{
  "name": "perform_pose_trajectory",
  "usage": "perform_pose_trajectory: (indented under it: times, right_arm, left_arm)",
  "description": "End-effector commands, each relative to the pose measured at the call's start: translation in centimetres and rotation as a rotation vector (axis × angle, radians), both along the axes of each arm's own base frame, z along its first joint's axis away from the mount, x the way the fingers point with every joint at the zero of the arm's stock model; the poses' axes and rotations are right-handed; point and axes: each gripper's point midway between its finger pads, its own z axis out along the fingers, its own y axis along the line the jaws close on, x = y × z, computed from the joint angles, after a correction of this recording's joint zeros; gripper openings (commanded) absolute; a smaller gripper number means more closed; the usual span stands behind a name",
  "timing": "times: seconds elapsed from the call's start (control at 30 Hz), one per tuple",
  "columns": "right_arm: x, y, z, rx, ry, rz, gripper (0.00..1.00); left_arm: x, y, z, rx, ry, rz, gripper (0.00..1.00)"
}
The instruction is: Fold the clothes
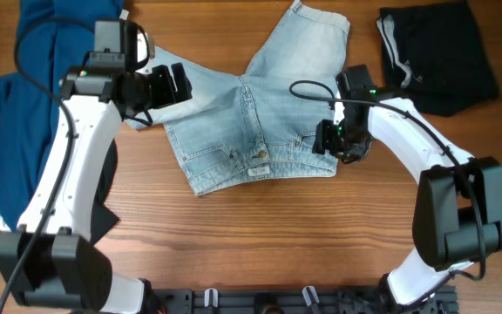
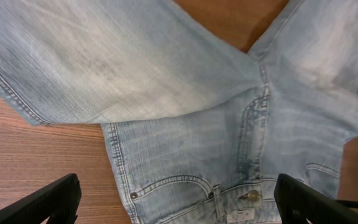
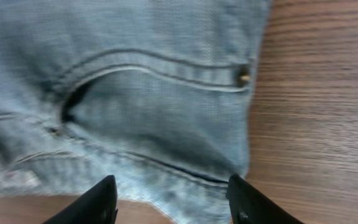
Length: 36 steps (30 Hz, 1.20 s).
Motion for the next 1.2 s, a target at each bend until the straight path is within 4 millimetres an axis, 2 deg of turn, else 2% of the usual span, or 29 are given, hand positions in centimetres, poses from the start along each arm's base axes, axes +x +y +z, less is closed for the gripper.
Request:
perform_pose_trajectory:
  times: [0.0, 0.13, 0.27, 0.4, 0.5, 0.6, 0.67, 0.7, 0.8, 0.93, 1.0, 1.07, 1.1, 1.17]
  right_arm:
    - [-0.3, -2.1, -1.5, -0.121, 0.003, -0.053, 0.68]
    - [0.9, -2.1, -1.4, -0.124, -0.043, -0.067, 0.72]
    - [0.7, -1.1, -1.4, -0.081, -0.039, -0.030, 0.67]
    - [0.2, 0.6, -1.2, -0.016, -0.025, 0.012, 0.41]
    - [-0.7, 0.9, -1.5, -0.020, 0.001, 0.022, 0.34]
    - [-2.2, 0.4, -2.0, -0.038, 0.058, 0.016, 0.26]
    - [-3.2, -0.4, -2.0, -0.066, 0.100, 0.010, 0.07]
    - [-3.6, -1.0, -1.9, -0.085, 0.116, 0.004, 0.04]
    - [-4.3, -2.8, -1.0, -0.108, 0.148, -0.007, 0.04]
    - [-5.0, -4.9, 1.8, -0.091, 0.176, -0.036, 0.04]
    - [-6.1, -5.7, 3.4, -0.079, 0.208, -0.013, 0.04]
    - [-7.8, -6.3, 4.5, -0.082, 0.262, 0.017, 0.19]
    - [-8.5, -6.7, 4.8, -0.097, 0.293, 0.018, 0.31]
    - [-9.2, -6.8, 5.0, -0.101, 0.327, -0.006, 0.36]
  left_arm:
    - [0.1, 0.3, -1.4, 0.022, 0.032, -0.008, 1.00]
    - [0.2, 0.3, -1.6, 0.022, 0.034, -0.007, 1.00]
    - [0.2, 0.3, -1.6, 0.022, 0.034, -0.007, 1.00]
    - [0.4, 0.9, -1.6, 0.057, 0.027, 0.010, 1.00]
    - [0.4, 1.3, -1.7, 0.078, 0.026, 0.021, 1.00]
    - [0.4, 1.4, -1.7, 0.080, 0.026, 0.022, 1.00]
    - [0.4, 1.7, -1.7, 0.097, 0.025, 0.031, 1.00]
    - [0.5, 1.9, -1.7, 0.109, 0.023, 0.036, 1.00]
    - [0.5, 2.3, -1.7, 0.131, 0.021, 0.047, 1.00]
    - [0.6, 2.9, -1.8, 0.160, 0.020, 0.061, 1.00]
    - [0.6, 3.0, -1.7, 0.166, 0.019, 0.064, 1.00]
    - [0.6, 3.0, -1.7, 0.166, 0.019, 0.064, 1.00]
    - [0.6, 3.0, -1.7, 0.166, 0.019, 0.064, 1.00]
    - [0.6, 3.0, -1.7, 0.166, 0.018, 0.064, 1.00]
